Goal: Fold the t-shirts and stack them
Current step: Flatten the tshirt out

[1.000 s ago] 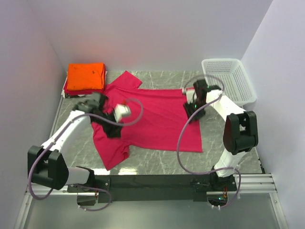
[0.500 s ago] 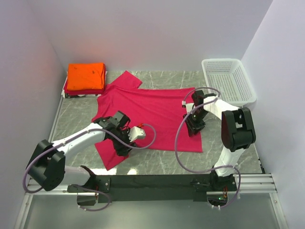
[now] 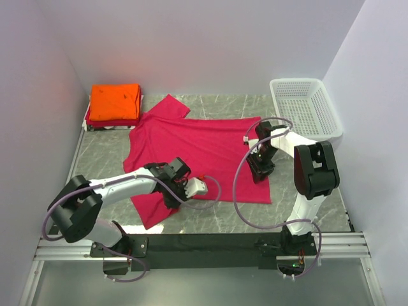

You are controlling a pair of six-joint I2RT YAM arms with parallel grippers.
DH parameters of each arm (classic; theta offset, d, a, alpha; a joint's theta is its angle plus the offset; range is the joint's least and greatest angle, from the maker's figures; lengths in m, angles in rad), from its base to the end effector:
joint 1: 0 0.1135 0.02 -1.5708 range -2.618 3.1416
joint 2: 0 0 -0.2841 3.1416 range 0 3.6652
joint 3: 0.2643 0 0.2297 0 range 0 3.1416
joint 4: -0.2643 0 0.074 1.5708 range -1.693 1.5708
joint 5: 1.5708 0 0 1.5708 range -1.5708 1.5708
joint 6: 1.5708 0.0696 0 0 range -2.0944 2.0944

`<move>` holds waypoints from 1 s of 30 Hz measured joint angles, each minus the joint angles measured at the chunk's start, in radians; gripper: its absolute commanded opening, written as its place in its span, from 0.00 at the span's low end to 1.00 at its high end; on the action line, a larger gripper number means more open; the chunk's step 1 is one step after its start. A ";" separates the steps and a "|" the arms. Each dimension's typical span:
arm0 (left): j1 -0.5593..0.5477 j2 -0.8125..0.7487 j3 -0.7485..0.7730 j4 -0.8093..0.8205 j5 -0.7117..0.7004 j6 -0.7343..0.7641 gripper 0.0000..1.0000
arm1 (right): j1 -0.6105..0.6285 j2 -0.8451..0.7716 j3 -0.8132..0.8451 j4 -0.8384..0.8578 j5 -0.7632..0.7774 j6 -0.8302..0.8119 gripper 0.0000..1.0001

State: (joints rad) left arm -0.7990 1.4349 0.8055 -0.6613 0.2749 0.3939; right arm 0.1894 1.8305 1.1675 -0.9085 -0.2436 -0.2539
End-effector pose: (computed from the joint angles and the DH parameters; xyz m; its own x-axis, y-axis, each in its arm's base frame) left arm 0.1504 -0.1816 0.1775 -0.3341 0.8730 -0.3554 0.9425 0.3058 -0.1348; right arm 0.2959 0.0738 0.1574 -0.9048 -0.4216 -0.0599 -0.4234 0.8753 0.2336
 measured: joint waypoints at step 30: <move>0.667 -0.093 0.026 -0.270 0.037 0.373 0.44 | 0.010 -0.108 -0.076 -0.053 0.082 -0.066 0.37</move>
State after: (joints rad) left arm -0.1322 1.3422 0.8314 -0.9310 0.3122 0.7670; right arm 0.1997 1.7229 1.0916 -0.9611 -0.1616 -0.3202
